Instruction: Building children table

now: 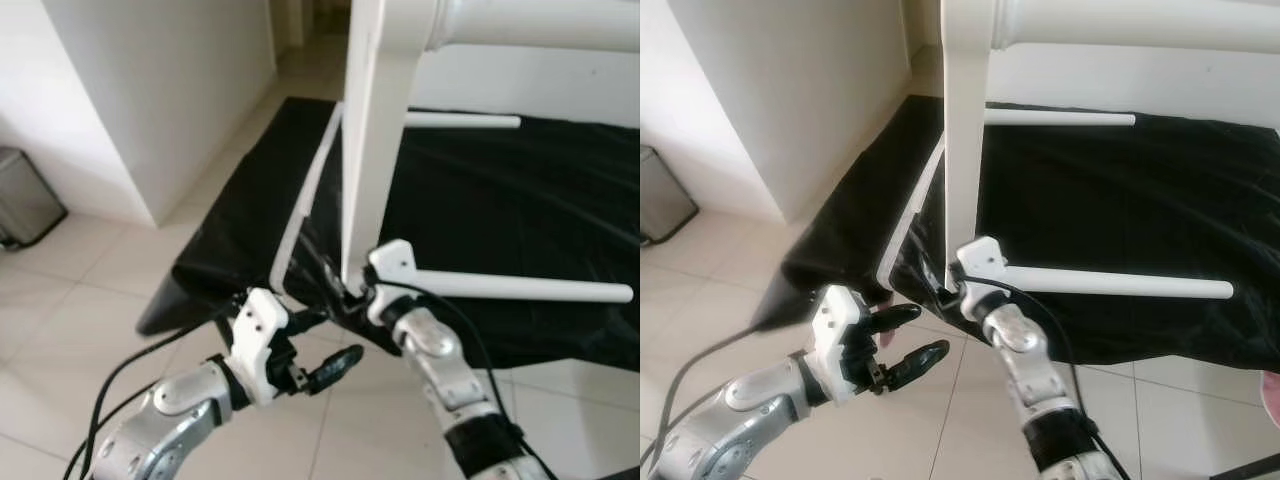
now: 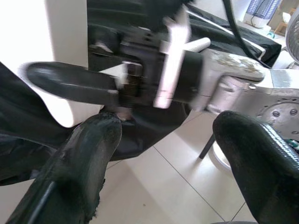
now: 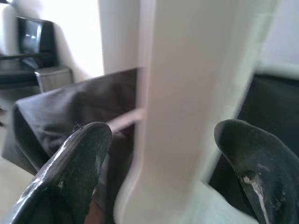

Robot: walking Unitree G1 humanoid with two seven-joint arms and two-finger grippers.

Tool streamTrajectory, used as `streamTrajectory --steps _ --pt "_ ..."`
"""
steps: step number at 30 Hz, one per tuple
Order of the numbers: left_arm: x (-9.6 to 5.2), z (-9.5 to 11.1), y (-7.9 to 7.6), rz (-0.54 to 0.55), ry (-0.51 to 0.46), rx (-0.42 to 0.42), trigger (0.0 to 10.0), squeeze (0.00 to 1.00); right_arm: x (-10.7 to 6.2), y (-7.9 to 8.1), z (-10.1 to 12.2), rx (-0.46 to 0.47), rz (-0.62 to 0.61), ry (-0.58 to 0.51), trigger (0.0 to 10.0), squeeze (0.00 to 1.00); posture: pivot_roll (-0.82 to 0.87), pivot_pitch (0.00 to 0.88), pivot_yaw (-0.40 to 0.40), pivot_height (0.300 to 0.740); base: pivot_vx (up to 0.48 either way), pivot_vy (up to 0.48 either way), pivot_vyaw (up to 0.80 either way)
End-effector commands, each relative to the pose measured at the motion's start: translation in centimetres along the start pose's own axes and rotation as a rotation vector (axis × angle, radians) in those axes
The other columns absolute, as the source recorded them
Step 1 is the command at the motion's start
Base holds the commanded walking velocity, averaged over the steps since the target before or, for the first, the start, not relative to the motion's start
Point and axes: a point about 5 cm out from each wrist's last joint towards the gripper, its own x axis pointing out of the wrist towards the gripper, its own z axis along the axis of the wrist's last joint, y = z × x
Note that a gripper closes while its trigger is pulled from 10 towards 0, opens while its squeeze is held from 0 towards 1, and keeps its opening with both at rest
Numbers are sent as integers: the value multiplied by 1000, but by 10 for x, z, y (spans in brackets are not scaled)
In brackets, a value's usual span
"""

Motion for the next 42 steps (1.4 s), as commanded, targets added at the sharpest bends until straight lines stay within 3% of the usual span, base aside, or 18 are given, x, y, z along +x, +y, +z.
streamTrajectory --steps 1,6,11,15,22,32,37,42 --pt "-2 1 -3 -25 6 4 10000 0 -2 -4 6 3 -12 -38 10000 0 156 0 1 740 0 0 0" --pt "-2 2 -1 -29 9 12 10000 0 -17 -17 8 -1 -73 -51 10000 0 148 0 7 740 0 0 0" --pt "-2 3 0 -35 11 16 10000 0 -27 -20 6 -8 -71 -31 10000 0 133 0 12 740 0 0 0" --pt "2 2 1 -51 9 13 10000 0 -39 -7 -7 -13 42 48 10000 0 120 0 18 740 0 0 0" --pt "4 3 3 -44 2 15 10000 0 -37 -1 -10 2 26 56 10000 0 119 0 13 740 0 0 0" --pt "7 2 4 -42 -9 16 10000 0 11 3 -5 -18 -40 76 10000 0 129 0 -1 740 0 0 0" --pt "7 2 4 -41 -10 16 10000 0 18 7 -4 -29 -34 86 10000 0 130 0 -3 740 0 0 0" --pt "7 3 2 -29 -17 12 10000 0 54 35 5 7 10 87 10000 0 144 0 -14 740 0 0 0"
